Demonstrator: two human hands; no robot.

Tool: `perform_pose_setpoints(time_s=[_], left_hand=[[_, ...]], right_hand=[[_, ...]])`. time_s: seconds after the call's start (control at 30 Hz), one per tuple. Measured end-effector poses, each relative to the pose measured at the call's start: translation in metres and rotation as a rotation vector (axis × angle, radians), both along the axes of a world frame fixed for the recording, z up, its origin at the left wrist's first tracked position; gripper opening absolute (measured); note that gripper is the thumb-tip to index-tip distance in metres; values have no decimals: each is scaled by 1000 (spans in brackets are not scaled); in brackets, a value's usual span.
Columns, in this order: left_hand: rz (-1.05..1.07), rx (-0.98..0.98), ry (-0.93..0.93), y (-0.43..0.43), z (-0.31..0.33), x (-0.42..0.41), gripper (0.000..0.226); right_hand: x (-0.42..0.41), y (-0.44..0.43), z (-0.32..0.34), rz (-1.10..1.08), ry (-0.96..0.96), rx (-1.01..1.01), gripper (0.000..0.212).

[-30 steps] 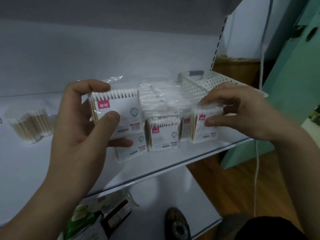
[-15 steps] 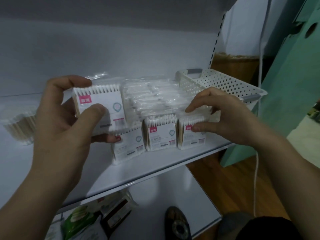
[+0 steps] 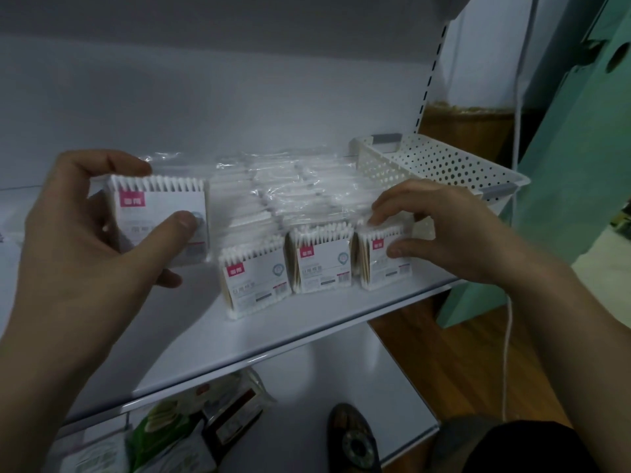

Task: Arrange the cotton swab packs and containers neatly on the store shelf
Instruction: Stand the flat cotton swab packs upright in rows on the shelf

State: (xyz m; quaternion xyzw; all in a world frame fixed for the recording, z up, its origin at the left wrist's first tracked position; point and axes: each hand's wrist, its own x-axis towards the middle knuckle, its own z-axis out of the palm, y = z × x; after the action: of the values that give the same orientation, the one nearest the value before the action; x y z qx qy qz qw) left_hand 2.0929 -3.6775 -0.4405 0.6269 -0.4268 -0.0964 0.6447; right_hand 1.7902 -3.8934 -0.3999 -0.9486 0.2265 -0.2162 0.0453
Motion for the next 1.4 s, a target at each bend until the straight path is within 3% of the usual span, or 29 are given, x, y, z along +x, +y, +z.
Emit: perform_pose_setpoints(time_s=[0.17, 0.3, 0.37, 0.47, 0.57, 0.67, 0.8, 0.9, 0.97, 1.1, 1.27, 1.4], left_hand=[[20, 66, -71, 6, -4, 4, 109], [10, 72, -15, 12, -2, 1, 103], [8, 19, 77, 15, 3, -6, 86], [-19, -109, 121, 18, 11, -15, 40], [-7, -147, 62, 25, 22, -30, 65], [-44, -156, 49, 35, 26, -31, 81], [-67, -140, 74, 48, 29, -15, 87], [-40, -81, 141, 55, 27, 2, 79], [64, 12, 25, 61, 22, 17, 63], [241, 259, -383, 73, 10, 43, 40], [158, 468, -505, 78, -7, 60, 29], [83, 579, -598, 78, -25, 67, 34]], right_hand=[[-3, 3, 3, 6, -1, 24, 43], [-1, 10, 10, 12, -79, 3, 39], [7, 15, 14, 25, -167, -28, 33], [36, 32, 20, 82, -306, -43, 27], [85, 61, 32, 222, -339, 124, 31], [140, 90, 50, 357, -231, 295, 47], [199, 103, 69, 481, -80, 384, 45], [226, 99, 83, 488, 46, 359, 39], [239, 92, 93, 487, 90, 304, 33], [272, 69, 103, 314, 205, -25, 37], [319, 48, 73, 252, 357, -249, 39], [332, 39, 52, 200, 447, -404, 24]])
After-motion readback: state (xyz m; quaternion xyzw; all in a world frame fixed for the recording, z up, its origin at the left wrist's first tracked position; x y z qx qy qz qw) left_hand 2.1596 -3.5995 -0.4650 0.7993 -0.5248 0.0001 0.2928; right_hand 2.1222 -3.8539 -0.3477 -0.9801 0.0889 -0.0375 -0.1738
